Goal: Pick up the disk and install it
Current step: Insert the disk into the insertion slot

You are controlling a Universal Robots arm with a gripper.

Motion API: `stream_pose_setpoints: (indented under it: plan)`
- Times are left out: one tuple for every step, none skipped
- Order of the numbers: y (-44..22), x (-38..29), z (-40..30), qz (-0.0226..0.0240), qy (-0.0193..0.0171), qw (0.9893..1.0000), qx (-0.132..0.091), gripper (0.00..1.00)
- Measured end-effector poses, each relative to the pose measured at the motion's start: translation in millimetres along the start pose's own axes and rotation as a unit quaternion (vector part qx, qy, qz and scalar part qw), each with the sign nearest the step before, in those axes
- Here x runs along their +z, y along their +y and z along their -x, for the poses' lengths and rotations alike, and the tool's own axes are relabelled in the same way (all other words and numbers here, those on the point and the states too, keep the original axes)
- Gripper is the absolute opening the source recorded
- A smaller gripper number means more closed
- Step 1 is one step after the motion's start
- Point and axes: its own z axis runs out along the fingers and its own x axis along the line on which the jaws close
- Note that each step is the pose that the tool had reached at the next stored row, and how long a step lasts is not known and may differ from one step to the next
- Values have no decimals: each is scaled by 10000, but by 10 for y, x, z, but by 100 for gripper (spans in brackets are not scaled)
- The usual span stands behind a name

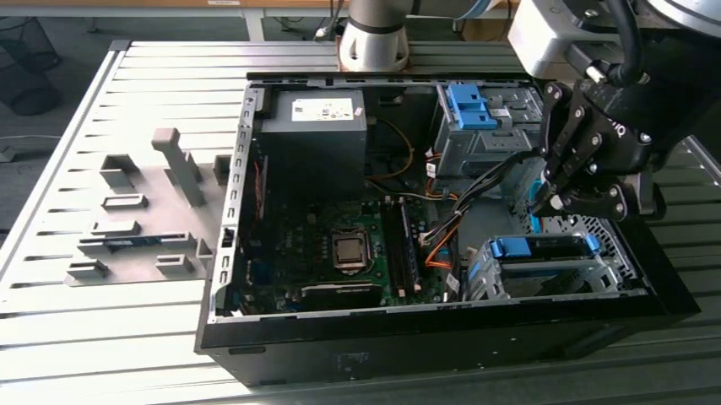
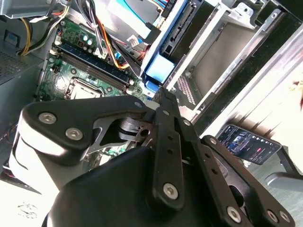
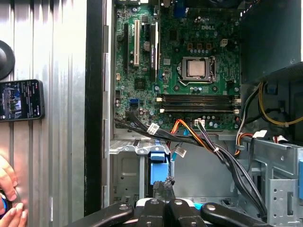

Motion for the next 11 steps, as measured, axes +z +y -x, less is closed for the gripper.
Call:
stream_pose_setpoints:
  plan:
    - [0,16,-1,0,0,10000,0,11]
    - [-1,34,-1,0,2,10000,0,11]
    - [-1,52,-2,0,2,10000,0,11]
    - [-1,70,-2,0,1,10000,0,11]
    - [-2,88,-2,0,1,10000,0,11]
    - [-2,105,-3,0,2,10000,0,11]
    - [-3,125,-3,0,3,10000,0,11]
    - [-3,143,-3,0,2,10000,0,11]
    - [-3,158,-4,0,1,10000,0,11]
    - [-3,161,-4,-1,1,10000,0,11]
    - [-3,161,-4,-1,1,10000,0,11]
